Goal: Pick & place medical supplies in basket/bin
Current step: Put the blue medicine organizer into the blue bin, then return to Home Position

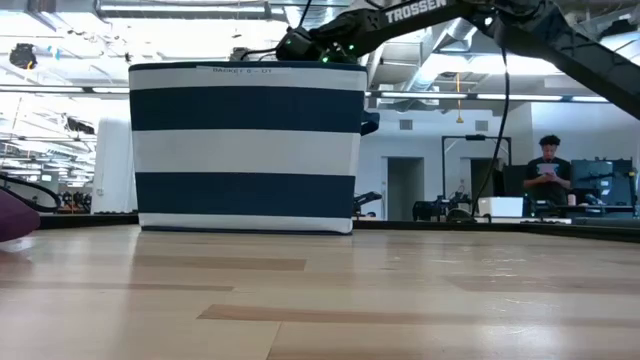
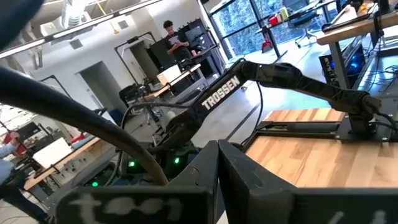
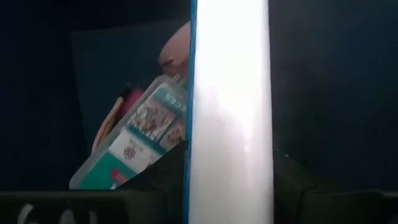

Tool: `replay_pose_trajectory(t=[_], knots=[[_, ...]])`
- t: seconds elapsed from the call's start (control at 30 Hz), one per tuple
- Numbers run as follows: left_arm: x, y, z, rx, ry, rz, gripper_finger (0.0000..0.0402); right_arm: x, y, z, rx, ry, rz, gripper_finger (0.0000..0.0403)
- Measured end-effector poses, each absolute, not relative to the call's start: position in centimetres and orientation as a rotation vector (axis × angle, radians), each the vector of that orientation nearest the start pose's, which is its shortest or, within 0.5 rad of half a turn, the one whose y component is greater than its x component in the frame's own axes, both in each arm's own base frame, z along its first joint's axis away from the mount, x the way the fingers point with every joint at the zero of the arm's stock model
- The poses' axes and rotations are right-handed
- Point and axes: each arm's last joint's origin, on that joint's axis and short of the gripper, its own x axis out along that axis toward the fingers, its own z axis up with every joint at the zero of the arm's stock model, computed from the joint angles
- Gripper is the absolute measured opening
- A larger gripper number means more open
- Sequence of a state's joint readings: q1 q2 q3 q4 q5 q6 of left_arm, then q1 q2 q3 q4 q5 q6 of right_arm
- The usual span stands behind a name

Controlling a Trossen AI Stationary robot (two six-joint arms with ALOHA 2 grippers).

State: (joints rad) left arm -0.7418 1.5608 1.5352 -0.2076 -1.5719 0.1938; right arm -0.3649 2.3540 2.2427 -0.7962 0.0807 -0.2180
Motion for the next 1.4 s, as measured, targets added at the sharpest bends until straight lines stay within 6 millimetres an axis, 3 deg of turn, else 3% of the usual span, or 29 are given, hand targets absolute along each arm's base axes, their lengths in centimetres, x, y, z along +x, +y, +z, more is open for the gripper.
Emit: replay_pose_trajectory(t=[0.23,0.4,0.6,0.8,0.97,1.13,1.4], knots=[[26.3,-20.2,40.8,0.37,0.163,0.819,0.0,48.7,-18.7,24.9,-0.077,0.918,-0.314,0.0168],[26.3,-20.2,40.9,0.365,0.161,0.819,0.0,48.8,-18.2,26.2,-0.108,0.89,-0.297,0.0198],[26.3,-20.2,40.9,0.361,0.159,0.819,0.0,48.9,-18.0,25.6,-0.108,0.917,-0.29,0.0234],[26.3,-20.2,40.9,0.359,0.158,0.819,0.0,48.9,-17.1,26.5,-0.216,0.928,-0.293,0.0239],[26.3,-20.2,40.9,0.36,0.159,0.819,0.0,46.7,-15.7,32.2,-0.32,0.868,-0.347,0.0239],[26.2,-20.3,40.8,0.362,0.158,0.814,0.0,44.1,-14.5,35.8,-0.357,0.868,-0.326,0.024],[25.9,-20.7,40.8,0.385,0.165,0.798,0.0,37.1,-13.2,44.3,-0.292,0.713,-0.406,0.024]])
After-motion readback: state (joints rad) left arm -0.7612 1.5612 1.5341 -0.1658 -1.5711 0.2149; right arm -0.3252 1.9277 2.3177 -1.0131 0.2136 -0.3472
